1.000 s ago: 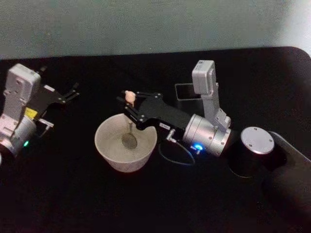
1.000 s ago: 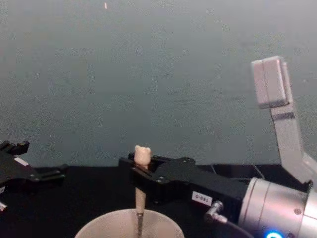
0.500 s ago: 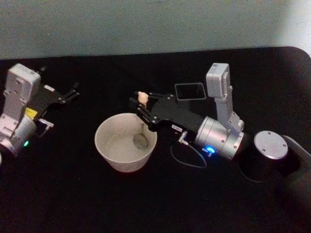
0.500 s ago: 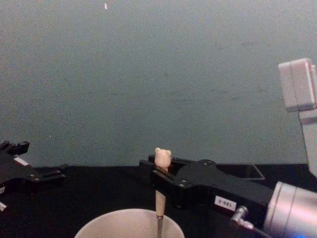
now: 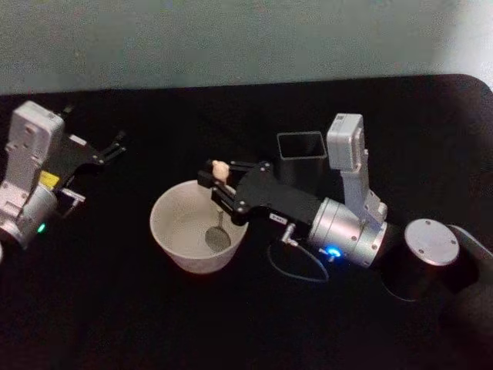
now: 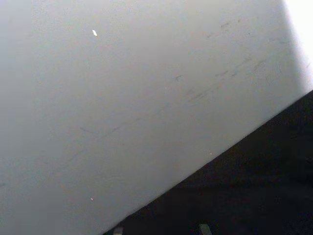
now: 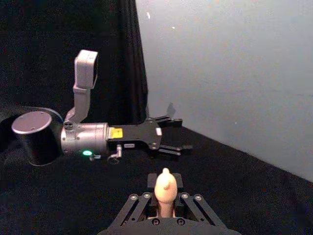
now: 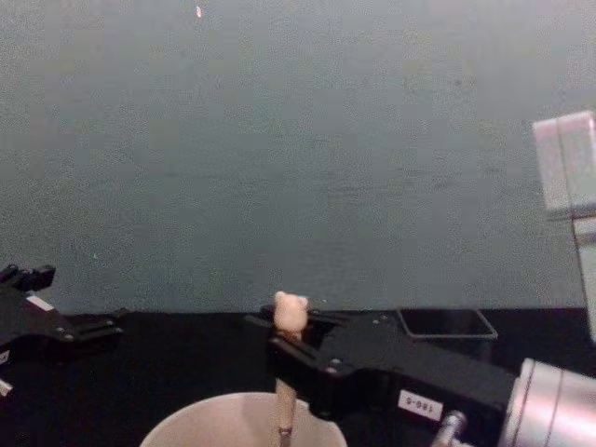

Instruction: Pick up the stirring spoon with one hand, stir inside the cup, then place it back in its original position.

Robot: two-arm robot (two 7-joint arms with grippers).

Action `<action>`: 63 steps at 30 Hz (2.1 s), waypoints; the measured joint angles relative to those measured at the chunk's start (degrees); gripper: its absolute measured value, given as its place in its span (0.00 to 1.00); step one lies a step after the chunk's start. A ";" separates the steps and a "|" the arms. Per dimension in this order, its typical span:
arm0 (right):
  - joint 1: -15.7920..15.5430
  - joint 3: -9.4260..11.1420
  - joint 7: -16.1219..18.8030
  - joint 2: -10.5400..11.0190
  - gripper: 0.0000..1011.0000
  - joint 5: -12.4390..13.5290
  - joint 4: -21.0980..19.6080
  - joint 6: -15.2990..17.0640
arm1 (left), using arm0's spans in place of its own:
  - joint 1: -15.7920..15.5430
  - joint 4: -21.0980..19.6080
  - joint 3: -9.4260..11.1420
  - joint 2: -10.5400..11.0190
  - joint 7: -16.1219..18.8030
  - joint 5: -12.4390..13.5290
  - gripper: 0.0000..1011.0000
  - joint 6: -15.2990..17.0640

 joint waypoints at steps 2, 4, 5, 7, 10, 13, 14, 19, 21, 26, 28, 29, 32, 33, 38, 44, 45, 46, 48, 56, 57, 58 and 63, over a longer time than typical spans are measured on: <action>-0.01 -0.29 0.08 -0.17 0.18 -0.07 -0.11 0.05 | 0.00 0.00 0.00 0.00 0.00 0.00 0.99 0.00; 0.02 -0.58 0.28 -0.38 0.18 -0.08 -0.17 0.13 | 0.00 0.00 0.00 0.00 0.00 0.00 0.99 0.00; 0.05 -0.67 0.35 -0.45 0.18 -0.08 -0.19 0.16 | 0.00 0.00 0.00 0.00 0.00 0.00 0.99 0.00; 0.16 -0.94 0.52 -0.65 0.18 -0.05 -0.23 0.26 | 0.00 0.00 0.00 0.00 0.00 0.00 0.99 0.00; 0.45 -1.38 0.75 -1.00 0.18 -0.03 -0.19 0.31 | 0.01 0.00 0.00 0.00 0.00 0.00 0.99 0.00; 0.91 -1.81 0.86 -1.44 0.18 -0.07 0.23 0.35 | 0.00 0.00 0.00 0.00 0.00 0.00 0.99 0.00; 1.02 -1.89 0.87 -1.55 0.18 -0.08 0.37 0.36 | 0.00 0.00 0.00 0.00 0.00 0.00 0.99 0.00; 2.22 -2.51 0.91 -2.59 0.18 -0.37 1.94 0.46 | 0.00 0.00 0.00 0.00 0.01 0.00 0.99 0.00; 2.57 -2.63 0.87 -2.95 0.18 -0.54 2.43 0.43 | 0.00 0.00 0.00 0.00 0.00 0.00 0.99 0.00; 3.56 -2.75 0.45 -3.95 0.18 -0.92 4.03 0.11 | 0.00 0.00 0.00 0.00 0.00 0.00 0.99 0.00; 4.13 -2.55 -0.03 -4.58 0.18 -1.07 5.02 -0.21 | 0.00 0.00 0.00 0.00 0.00 0.00 0.99 0.00; 4.13 -2.55 -0.03 -4.58 0.18 -1.07 5.02 -0.21 | 0.00 0.00 0.00 0.00 0.00 0.00 0.99 0.00; 4.57 -2.22 -0.54 -5.00 0.18 -1.42 5.92 -0.72 | 0.00 0.00 0.00 0.00 0.00 0.00 0.99 0.00; 4.80 -1.97 -0.86 -5.20 0.18 -1.59 6.31 -0.97 | 0.00 0.00 0.00 0.00 0.00 0.00 0.99 0.00; 5.33 -1.04 -1.65 -5.59 0.18 -2.00 7.46 -1.57 | 0.00 0.00 0.00 0.00 0.00 0.00 0.99 0.00; 5.52 0.03 -2.39 -5.37 0.18 -2.78 8.04 -2.17 | 0.00 0.00 0.00 0.00 0.00 0.00 0.99 0.00; 5.48 0.18 -2.44 -5.29 0.18 -2.82 8.04 -2.21 | 0.00 0.00 0.00 0.00 0.00 0.00 0.99 0.00; 5.30 0.48 -2.56 -5.07 0.18 -2.89 7.96 -2.28 | 0.00 0.00 0.00 0.00 0.00 0.00 0.99 0.00; 5.09 0.79 -2.64 -4.83 0.18 -2.95 7.78 -2.29 | 0.00 0.00 0.00 0.00 0.00 0.00 0.99 0.00; 3.05 2.14 -2.66 -3.00 0.18 -2.81 5.31 -2.04 | 0.01 0.00 0.00 0.00 0.01 0.00 0.99 0.00; 2.77 2.23 -2.62 -2.81 0.18 -2.68 4.92 -1.96 | 0.00 0.00 0.00 0.00 0.00 0.00 0.99 0.00; 2.58 2.28 -2.58 -2.68 0.18 -2.59 4.64 -1.92 | 0.00 0.00 0.00 0.00 0.00 0.00 0.99 0.00; 1.01 2.38 -1.86 -1.78 0.18 -1.92 2.34 -1.56 | 0.00 0.00 0.00 0.00 0.00 0.00 0.99 0.00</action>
